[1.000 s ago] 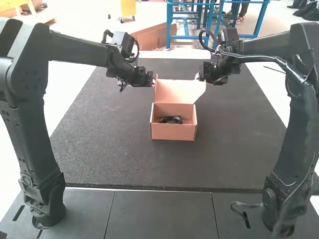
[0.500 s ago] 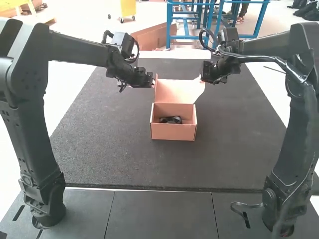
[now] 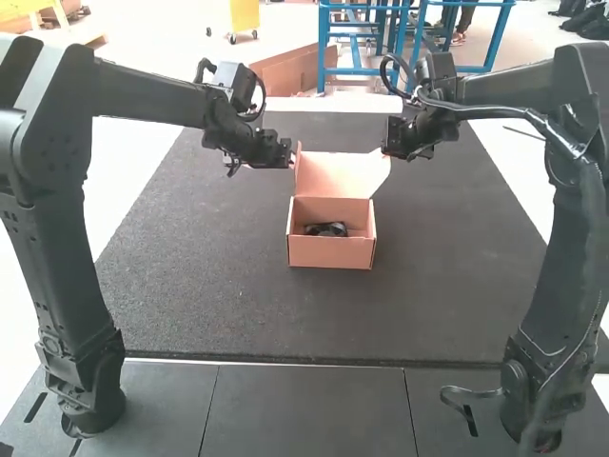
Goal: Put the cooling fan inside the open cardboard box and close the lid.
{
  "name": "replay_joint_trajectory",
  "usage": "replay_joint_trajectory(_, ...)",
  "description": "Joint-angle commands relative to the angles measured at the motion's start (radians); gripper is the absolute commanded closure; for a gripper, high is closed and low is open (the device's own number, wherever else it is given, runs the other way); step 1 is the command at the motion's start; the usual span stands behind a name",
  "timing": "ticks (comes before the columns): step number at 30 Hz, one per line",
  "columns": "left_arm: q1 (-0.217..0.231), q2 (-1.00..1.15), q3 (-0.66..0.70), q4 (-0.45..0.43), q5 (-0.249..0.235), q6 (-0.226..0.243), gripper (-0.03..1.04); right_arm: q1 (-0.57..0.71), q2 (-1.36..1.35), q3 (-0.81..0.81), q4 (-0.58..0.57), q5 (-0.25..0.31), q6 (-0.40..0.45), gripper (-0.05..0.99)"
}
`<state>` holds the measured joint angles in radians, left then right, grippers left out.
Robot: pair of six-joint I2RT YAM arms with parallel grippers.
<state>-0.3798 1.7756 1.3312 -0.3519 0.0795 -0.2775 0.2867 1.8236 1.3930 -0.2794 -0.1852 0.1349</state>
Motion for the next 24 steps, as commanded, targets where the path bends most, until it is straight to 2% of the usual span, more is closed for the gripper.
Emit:
replay_joint_trajectory(1, 0.001, 0.007, 0.04, -0.002, 0.013, 0.012, 0.04, -0.001, -0.015, 0.02, 0.0, -0.003, -0.008, 0.93)
replay_joint_trajectory(15, -0.001, -0.018, 0.039, -0.056, 0.013, 0.012, 0.04, 0.051, -0.107, -0.04, -0.007, -0.002, -0.014, 0.94)
replay_joint_trajectory(24, -0.004, -0.051, 0.037, -0.071, 0.008, 0.012, 0.04, 0.065, -0.182, -0.135, -0.01, 0.003, -0.029, 0.94)
